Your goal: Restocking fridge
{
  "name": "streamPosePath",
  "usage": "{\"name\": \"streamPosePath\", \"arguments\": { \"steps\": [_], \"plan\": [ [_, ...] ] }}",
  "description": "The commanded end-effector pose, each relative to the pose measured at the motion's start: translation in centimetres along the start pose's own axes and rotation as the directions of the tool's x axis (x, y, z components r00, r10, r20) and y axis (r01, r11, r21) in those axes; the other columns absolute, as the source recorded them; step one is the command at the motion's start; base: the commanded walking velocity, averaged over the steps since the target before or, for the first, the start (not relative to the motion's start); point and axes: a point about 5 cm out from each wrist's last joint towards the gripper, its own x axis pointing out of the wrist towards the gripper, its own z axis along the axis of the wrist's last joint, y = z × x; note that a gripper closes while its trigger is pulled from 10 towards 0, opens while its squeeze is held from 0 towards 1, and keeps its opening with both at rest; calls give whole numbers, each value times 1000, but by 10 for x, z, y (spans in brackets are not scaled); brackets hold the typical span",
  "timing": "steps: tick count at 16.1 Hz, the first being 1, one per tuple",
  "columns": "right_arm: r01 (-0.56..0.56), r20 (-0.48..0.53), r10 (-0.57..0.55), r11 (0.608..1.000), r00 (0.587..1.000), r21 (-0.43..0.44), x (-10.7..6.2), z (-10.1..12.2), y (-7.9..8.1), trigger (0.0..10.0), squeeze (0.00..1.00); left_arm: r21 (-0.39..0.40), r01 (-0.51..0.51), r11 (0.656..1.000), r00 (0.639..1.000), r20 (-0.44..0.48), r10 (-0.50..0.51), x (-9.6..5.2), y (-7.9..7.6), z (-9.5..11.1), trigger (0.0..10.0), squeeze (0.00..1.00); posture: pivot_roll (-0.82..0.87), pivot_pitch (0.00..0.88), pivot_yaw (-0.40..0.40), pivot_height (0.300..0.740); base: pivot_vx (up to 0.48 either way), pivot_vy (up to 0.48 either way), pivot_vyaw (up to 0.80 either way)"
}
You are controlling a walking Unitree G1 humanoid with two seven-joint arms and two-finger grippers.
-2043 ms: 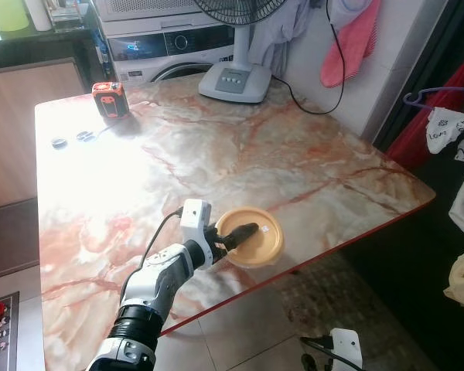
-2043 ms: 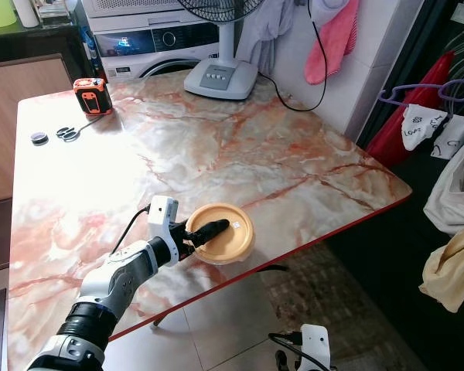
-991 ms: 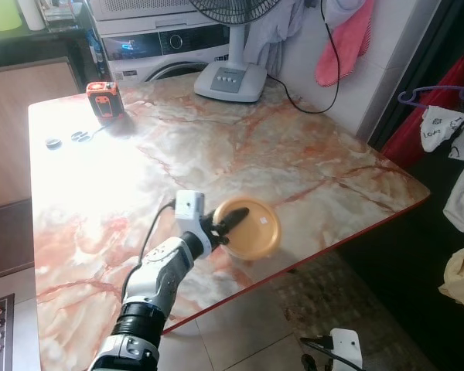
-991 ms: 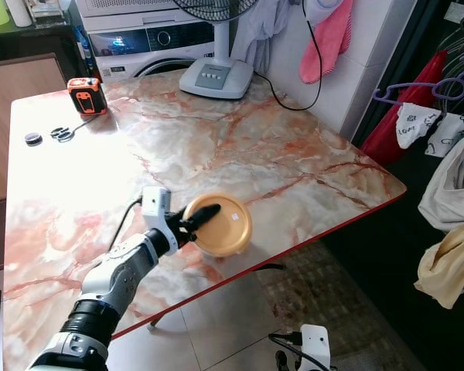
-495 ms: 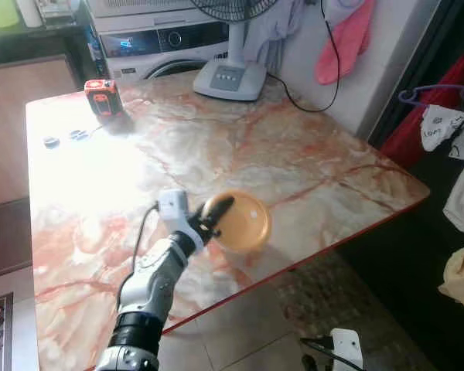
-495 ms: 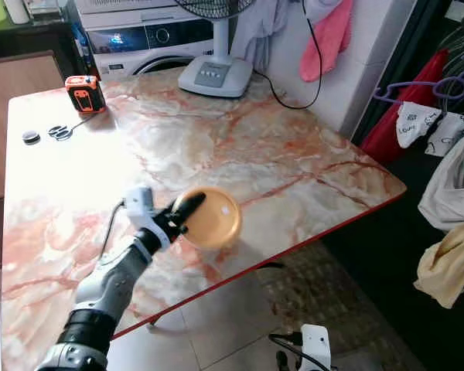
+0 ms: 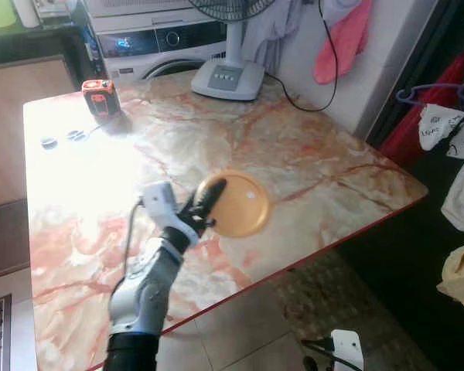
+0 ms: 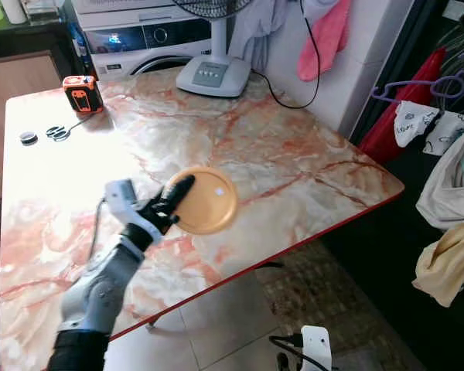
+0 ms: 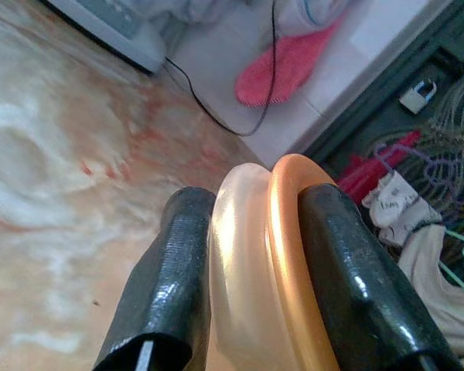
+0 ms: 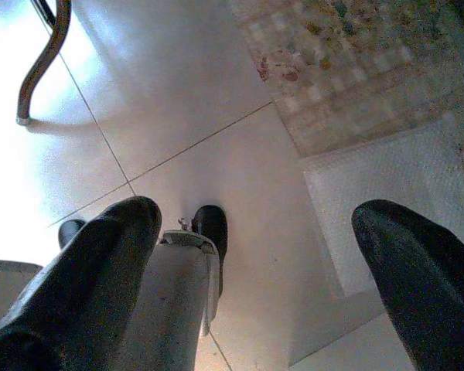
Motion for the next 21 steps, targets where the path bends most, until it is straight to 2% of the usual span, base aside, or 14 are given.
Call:
{"name": "streamPosePath", "arguments": {
  "steps": [1,3,4,6,11,13,17,21],
  "plan": [
    [7,-13,-7,1000,1000,-2,-1,-5,-3,10000,0,-3,-11,1000,1000,14,11,-4,0,6,10000,0,-138,0,-52,740,0,0,0],
    [7,-13,-7,1000,1000,-6,-1,-5,-4,10000,0,3,-48,999,999,11,48,-13,9,8,10000,0,-133,0,-52,740,0,0,0],
    [5,-14,-5,1000,1000,-10,-1,-5,-4,10000,0,-31,-84,996,996,33,86,-19,13,12,10000,0,-131,0,-55,740,0,0,0],
    [5,-14,-5,1000,1000,-17,-2,-5,-5,10000,0,-89,-113,990,991,66,119,-23,15,16,10000,0,-129,0,-60,740,0,0,0],
    [12,-19,-13,1000,1000,-27,-3,-7,-10,10000,0,-94,-125,988,990,56,131,-24,14,14,10000,0,-129,0,-60,740,0,0,0],
    [12,-19,-13,1000,1000,-28,-3,-7,-10,10000,0,-70,-122,990,991,41,125,-22,13,15,10000,0,-127,0,-58,740,0,0,0],
    [9,-6,-9,1000,1000,-20,-2,-4,-6,10000,0,124,-102,987,994,-35,107,-26,8,11,10000,0,-125,0,-41,740,0,0,0],
    [12,-9,-12,1000,1000,-11,-1,-4,-4,10000,0,148,-86,985,994,-57,95,-33,3,14,10000,0,-123,0,-29,740,0,0,0]
  ]
}}
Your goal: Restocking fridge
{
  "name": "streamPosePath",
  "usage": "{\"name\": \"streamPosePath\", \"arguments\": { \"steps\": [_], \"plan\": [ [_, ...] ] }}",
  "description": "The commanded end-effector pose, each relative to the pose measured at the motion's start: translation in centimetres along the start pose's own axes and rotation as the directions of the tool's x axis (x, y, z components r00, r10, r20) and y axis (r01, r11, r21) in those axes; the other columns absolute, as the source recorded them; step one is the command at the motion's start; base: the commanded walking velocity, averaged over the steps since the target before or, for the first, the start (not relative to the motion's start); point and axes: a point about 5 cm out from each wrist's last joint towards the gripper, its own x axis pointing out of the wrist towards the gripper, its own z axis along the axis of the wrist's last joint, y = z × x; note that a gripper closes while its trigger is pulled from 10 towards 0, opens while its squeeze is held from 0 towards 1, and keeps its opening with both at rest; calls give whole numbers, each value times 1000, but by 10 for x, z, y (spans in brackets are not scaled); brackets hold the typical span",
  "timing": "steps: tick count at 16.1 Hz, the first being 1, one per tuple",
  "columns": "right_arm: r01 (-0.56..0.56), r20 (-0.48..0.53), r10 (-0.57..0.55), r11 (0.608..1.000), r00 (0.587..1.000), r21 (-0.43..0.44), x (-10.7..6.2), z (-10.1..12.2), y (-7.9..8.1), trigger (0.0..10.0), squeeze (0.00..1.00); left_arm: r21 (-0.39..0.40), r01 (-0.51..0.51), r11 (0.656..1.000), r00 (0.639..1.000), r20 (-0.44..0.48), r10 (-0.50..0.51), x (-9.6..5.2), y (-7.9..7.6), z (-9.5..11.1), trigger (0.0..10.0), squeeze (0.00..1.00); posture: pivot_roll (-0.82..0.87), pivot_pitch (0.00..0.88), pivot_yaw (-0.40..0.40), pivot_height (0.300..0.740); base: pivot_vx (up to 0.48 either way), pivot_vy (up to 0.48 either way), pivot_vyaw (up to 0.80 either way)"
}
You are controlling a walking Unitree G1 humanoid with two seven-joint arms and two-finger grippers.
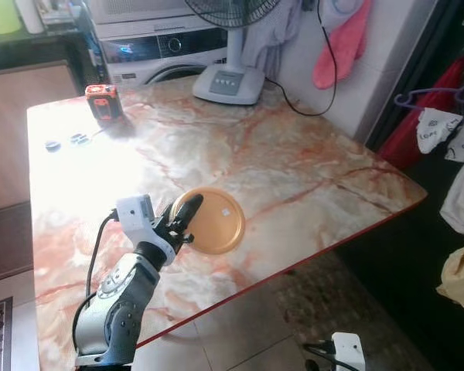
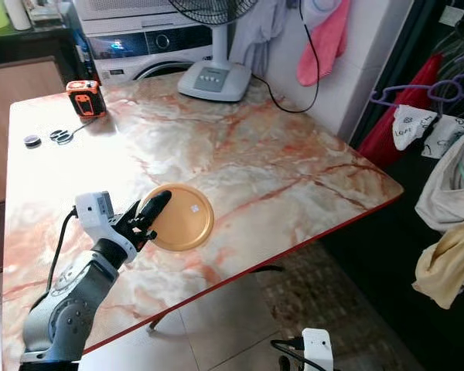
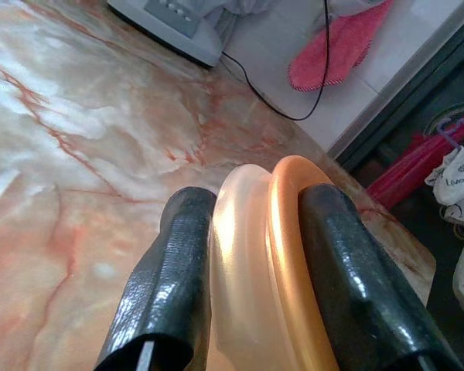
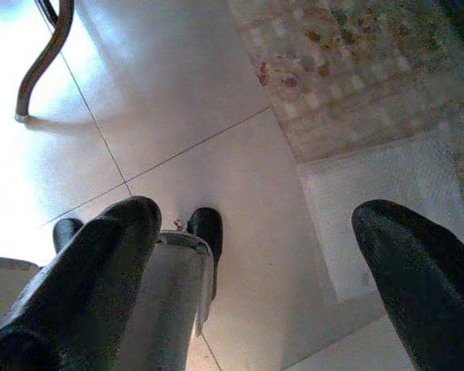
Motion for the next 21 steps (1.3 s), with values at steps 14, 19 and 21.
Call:
{"name": "streamPosePath", "arguments": {
  "steps": [14,19,21],
  "plan": [
    [7,-3,-7,1000,1000,24,-1,-6,1,10000,0,51,-9,999,999,36,7,7,-14,7,10000,0,-120,0,-18,740,0,0,0],
    [0,-6,0,1000,1000,22,-1,-7,3,10000,0,42,0,999,999,32,-1,8,-16,5,10000,0,-115,0,-16,740,-225,0,0],
    [-1,-6,1,1000,1000,21,-1,-7,2,10000,0,42,2,999,1000,31,-3,8,-17,5,10000,0,-117,0,-16,740,-292,0,0]
  ]
}}
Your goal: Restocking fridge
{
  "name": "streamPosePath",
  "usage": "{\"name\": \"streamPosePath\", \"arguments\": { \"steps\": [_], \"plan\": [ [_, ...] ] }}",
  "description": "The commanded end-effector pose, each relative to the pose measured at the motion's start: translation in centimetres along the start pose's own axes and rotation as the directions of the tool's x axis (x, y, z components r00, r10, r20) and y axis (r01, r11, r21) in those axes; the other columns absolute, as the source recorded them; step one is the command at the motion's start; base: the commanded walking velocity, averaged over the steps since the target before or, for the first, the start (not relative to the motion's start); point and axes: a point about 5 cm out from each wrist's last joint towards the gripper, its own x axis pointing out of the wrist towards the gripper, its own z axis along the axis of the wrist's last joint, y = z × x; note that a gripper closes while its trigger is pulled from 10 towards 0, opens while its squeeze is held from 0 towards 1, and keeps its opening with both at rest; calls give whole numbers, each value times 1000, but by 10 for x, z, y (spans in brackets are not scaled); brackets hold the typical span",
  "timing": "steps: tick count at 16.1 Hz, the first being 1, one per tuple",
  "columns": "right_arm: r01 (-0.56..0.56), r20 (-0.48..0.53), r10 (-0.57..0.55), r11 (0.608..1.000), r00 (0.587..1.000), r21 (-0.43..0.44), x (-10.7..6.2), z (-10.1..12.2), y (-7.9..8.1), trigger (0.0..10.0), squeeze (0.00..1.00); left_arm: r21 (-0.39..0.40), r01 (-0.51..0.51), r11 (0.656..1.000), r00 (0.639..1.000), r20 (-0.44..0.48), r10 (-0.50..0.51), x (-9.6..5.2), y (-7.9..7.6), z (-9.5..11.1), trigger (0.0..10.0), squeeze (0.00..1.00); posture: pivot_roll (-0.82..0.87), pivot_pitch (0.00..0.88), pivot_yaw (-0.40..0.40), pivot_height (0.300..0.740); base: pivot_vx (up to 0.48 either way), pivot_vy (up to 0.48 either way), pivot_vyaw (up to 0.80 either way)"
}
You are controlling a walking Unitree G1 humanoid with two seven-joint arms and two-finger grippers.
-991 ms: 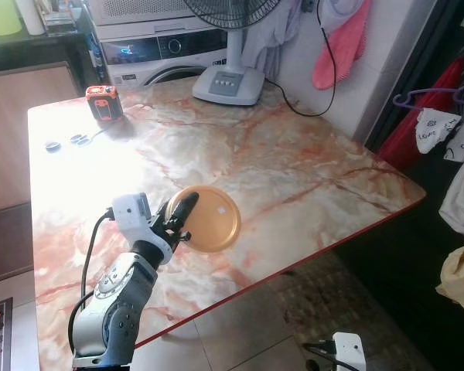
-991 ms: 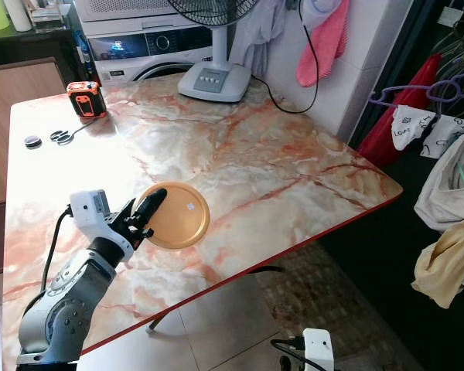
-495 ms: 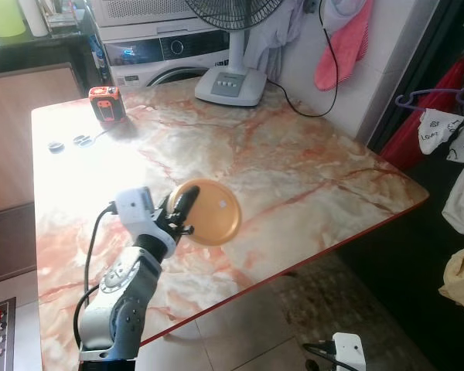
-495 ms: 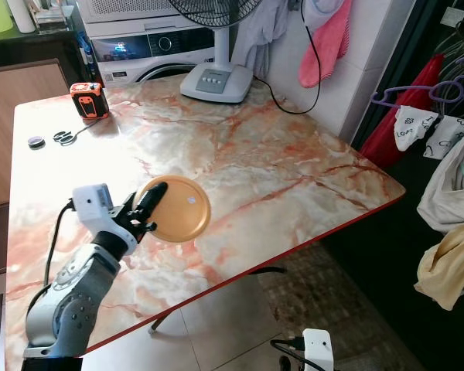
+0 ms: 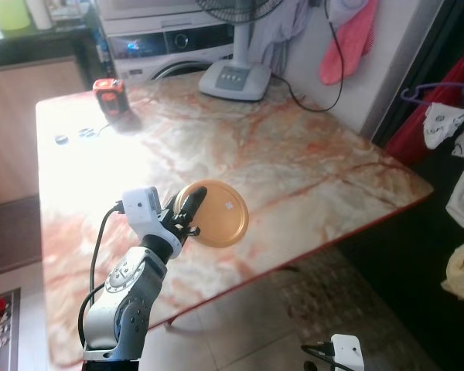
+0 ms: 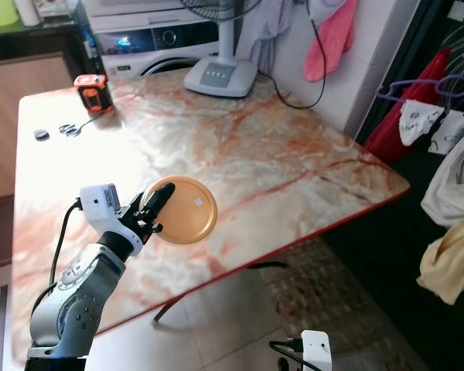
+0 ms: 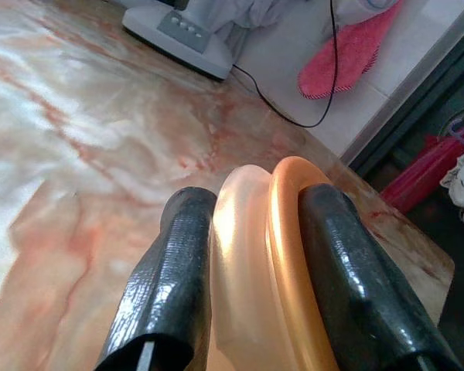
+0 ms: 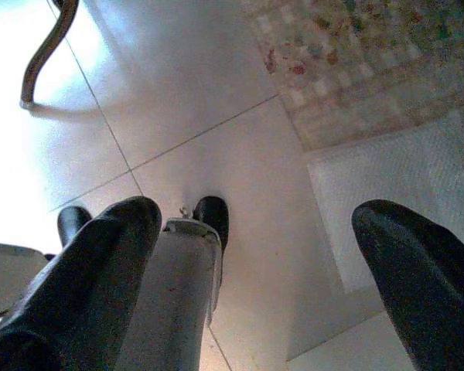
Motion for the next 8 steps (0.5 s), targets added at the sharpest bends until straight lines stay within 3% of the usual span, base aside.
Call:
{"name": "streamPosePath", "arguments": {
  "steps": [1,8],
  "plan": [
    [2,-5,-2,1000,1000,8,-1,-3,-1,10000,0,5,21,1000,1000,0,-21,-1,-5,2,10000,0,-117,0,-16,740,-292,0,0],
    [2,-5,-2,1000,1000,4,0,-2,-1,10000,0,3,22,1000,1000,-3,-22,1,-5,2,10000,0,-119,2,-21,740,-291,0,0]
  ]
}}
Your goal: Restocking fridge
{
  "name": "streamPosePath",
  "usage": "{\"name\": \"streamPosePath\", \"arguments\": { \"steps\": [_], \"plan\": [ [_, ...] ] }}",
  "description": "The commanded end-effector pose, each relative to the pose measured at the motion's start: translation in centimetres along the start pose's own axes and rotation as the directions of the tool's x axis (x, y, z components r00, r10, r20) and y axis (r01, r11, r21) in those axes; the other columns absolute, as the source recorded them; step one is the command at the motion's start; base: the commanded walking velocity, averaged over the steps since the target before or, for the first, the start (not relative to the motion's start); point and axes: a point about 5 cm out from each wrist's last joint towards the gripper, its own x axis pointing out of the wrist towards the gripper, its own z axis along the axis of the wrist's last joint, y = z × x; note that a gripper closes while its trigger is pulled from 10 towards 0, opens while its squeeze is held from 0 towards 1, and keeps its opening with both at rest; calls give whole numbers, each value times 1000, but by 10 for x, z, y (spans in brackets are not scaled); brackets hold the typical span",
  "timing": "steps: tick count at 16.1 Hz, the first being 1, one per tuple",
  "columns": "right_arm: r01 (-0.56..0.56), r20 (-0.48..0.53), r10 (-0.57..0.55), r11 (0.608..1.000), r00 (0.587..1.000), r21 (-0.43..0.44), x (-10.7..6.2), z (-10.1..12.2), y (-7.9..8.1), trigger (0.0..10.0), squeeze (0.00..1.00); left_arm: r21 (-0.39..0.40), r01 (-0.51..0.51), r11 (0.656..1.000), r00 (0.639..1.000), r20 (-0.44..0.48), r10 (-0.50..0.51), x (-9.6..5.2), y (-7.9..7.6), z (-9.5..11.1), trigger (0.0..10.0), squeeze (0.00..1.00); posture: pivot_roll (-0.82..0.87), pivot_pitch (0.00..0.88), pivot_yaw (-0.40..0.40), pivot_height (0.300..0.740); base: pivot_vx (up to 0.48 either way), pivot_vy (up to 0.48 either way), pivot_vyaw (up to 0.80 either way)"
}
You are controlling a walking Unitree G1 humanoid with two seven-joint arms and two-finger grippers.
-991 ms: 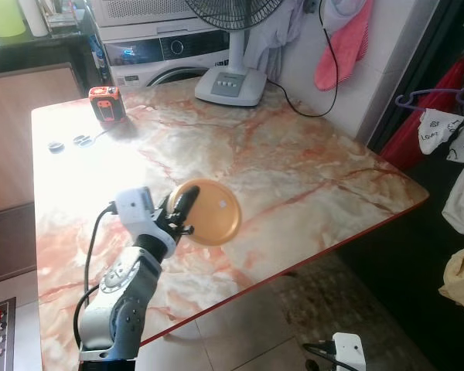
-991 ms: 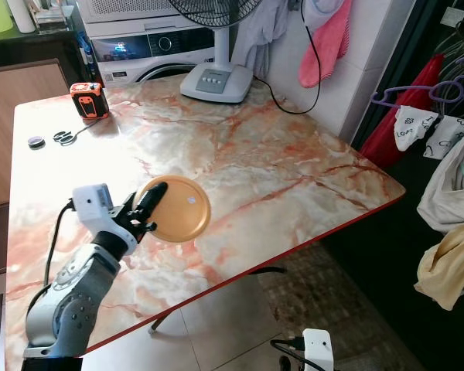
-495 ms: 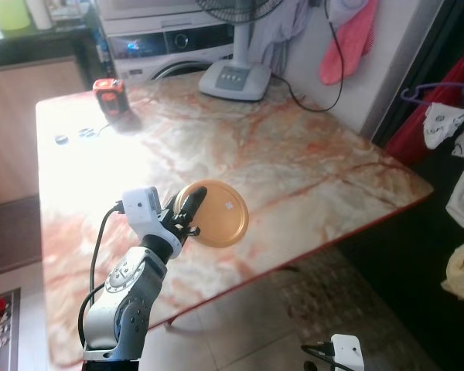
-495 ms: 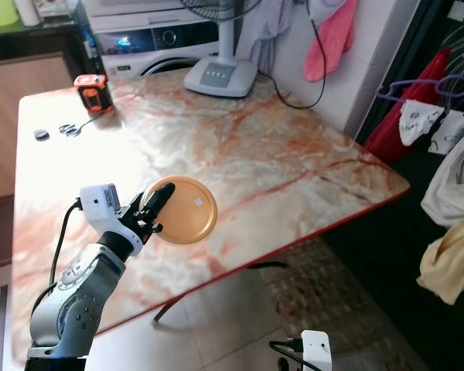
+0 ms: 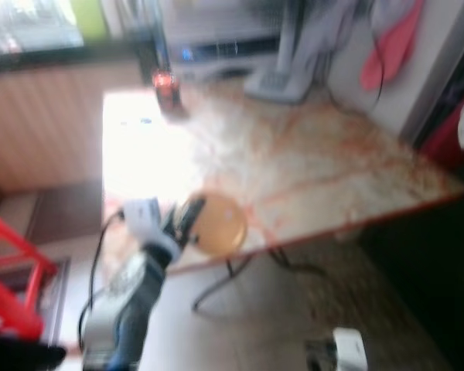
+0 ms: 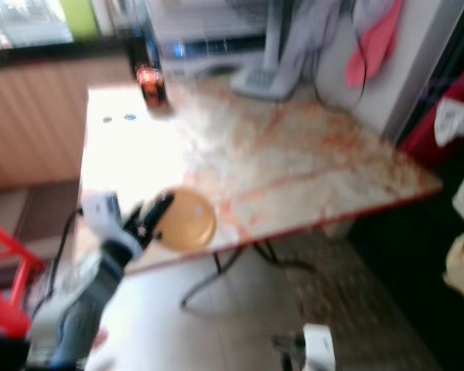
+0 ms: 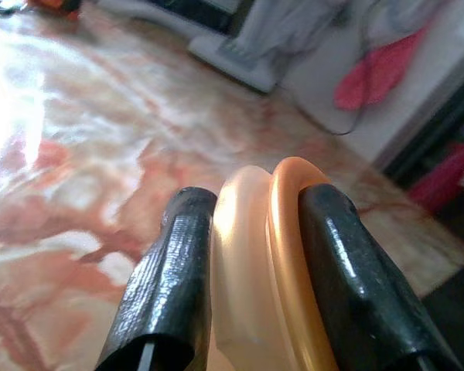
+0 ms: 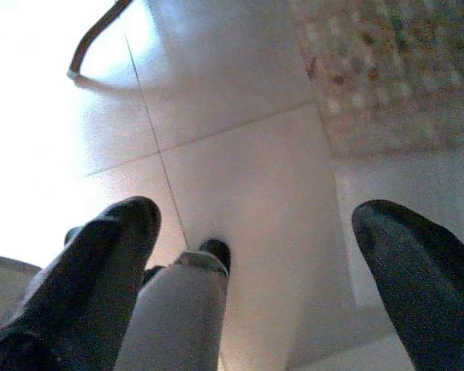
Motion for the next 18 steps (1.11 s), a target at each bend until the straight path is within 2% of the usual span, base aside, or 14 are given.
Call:
{"name": "streamPosePath", "arguments": {
  "steps": [1,6,9,11,13,15,18],
  "plan": [
    [-5,-20,5,1000,1000,11,-1,-7,2,10000,0,7,8,1000,1000,11,-8,0,-1,3,10000,0,-119,5,-22,740,-296,0,0],
    [-8,-18,8,1000,1000,11,-1,-6,2,10000,0,40,-2,999,1000,-19,3,1,1,-3,10000,0,-119,12,-23,740,-166,0,0],
    [-9,-17,9,1000,1000,12,-1,-6,3,10000,0,125,-18,992,995,-98,31,0,11,-19,10000,0,-118,16,-23,740,0,0,0],
    [-10,-16,10,1000,1000,11,-1,-5,3,10000,0,150,-18,989,988,-152,40,-3,17,-30,10000,0,-118,16,-23,740,0,0,0],
    [-12,-16,13,1000,1000,11,0,-5,3,10000,0,168,-70,983,975,-196,102,-5,31,-44,10000,0,-116,16,-23,740,0,0,0],
    [-15,-16,15,1000,1000,9,0,-5,3,10000,0,198,-180,964,943,-245,226,-10,54,-63,10000,0,-115,16,-24,740,0,0,0],
    [-16,-16,16,1000,1000,10,0,-5,4,10000,0,241,-249,938,882,-343,322,-23,79,-94,10000,0,-113,16,-23,740,0,0,0]
  ]
}}
